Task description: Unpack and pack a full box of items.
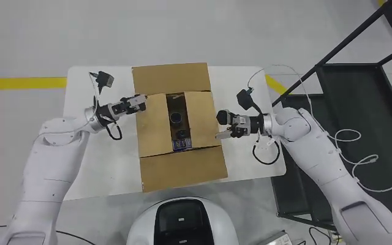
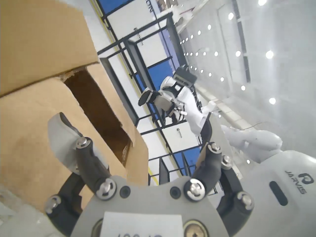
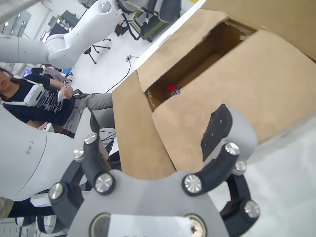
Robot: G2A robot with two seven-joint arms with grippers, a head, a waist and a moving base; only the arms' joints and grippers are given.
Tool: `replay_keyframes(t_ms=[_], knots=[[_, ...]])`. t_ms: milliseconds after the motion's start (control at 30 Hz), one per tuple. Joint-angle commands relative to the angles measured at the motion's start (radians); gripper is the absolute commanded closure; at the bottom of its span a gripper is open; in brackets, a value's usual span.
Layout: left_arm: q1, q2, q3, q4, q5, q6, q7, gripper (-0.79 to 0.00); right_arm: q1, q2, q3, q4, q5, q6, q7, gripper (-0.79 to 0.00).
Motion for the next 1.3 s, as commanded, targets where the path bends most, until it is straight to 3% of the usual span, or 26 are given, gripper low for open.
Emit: replay_keyframes(t_ms=[0,167,267,667,833,900,1000,1267], knots=[[-0.007,0.004,-0.029,0.012,-0.020,-0.005,0.017,-0.785,-0.072,0.025,0.034,-0.023,0.042,0.022,0.021,-0.785],[-0.058,0.007,-0.061,0.077,-0.027,-0.035,0.052,-0.785,-0.175,0.070,0.069,-0.097,0.129,0.081,0.080,-0.785],[-0.086,0.005,-0.056,0.118,-0.020,-0.067,0.050,-0.785,-0.175,0.070,0.069,-0.097,0.129,0.081,0.080,-0.785],[-0.086,0.005,-0.056,0.118,-0.020,-0.067,0.050,-0.785,-0.175,0.070,0.069,-0.097,0.129,0.081,0.080,-0.785],[-0.076,0.008,-0.053,0.108,0.123,-0.048,0.171,-0.785,-0.189,0.074,0.065,-0.102,0.122,0.175,0.108,-0.785],[-0.102,0.008,-0.044,0.146,0.258,-0.060,0.256,-0.785,-0.203,0.082,0.084,-0.082,0.149,0.188,0.139,-0.785],[-0.158,-0.008,0.002,0.243,0.336,-0.051,0.358,-0.785,-0.240,0.091,0.107,-0.064,0.209,0.196,0.179,-0.785],[-0.320,-0.064,0.115,0.531,0.275,-0.097,0.372,-0.785,-0.272,0.093,0.011,-0.078,0.314,0.248,0.247,-0.785]])
